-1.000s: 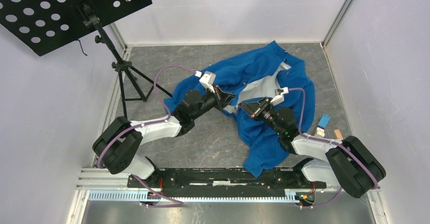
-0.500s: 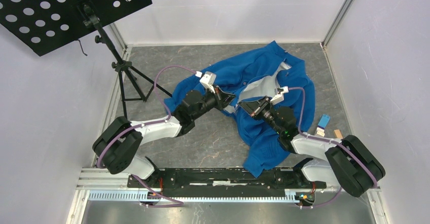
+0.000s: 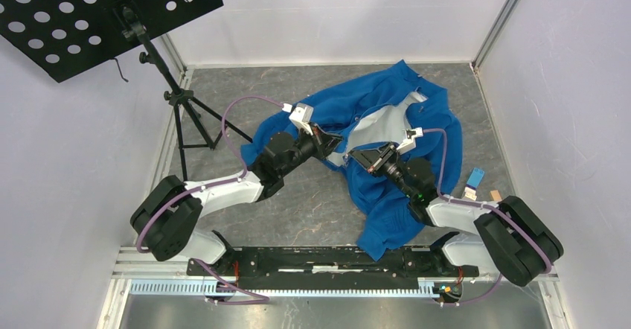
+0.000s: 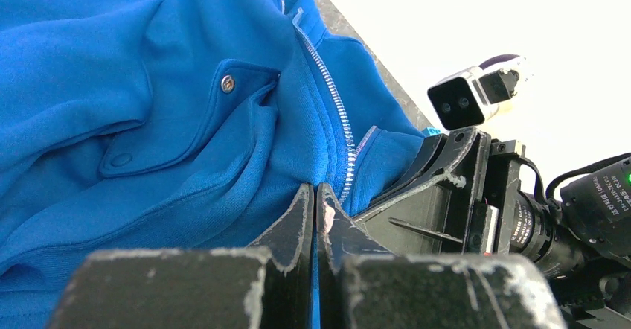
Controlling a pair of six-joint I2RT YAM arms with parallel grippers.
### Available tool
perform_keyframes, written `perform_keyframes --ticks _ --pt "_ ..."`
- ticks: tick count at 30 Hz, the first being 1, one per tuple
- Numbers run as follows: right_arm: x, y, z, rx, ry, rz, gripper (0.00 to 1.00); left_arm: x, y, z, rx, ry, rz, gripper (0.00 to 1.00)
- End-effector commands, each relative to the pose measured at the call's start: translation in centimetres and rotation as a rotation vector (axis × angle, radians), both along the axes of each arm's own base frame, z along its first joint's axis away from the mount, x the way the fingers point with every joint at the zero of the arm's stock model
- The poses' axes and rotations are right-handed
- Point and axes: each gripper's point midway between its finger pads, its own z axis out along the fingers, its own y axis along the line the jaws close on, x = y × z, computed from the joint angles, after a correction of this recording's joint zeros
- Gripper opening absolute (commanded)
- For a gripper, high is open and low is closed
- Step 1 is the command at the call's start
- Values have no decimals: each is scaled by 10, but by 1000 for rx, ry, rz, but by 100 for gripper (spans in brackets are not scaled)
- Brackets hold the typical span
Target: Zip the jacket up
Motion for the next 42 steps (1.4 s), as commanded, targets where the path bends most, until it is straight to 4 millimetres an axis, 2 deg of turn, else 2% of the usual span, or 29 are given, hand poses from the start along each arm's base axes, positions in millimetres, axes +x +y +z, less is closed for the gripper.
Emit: perform_keyframes --ticks 1,15,42 --pt "1 5 20 38 -70 18 0 3 -3 38 -69 -69 7 2" --pt "9 10 27 54 -94 18 0 1 -6 33 -62 -61 -10 2" --pt "13 6 40 71 -119 -17 0 -1 -8 26 -61 -50 -24 2"
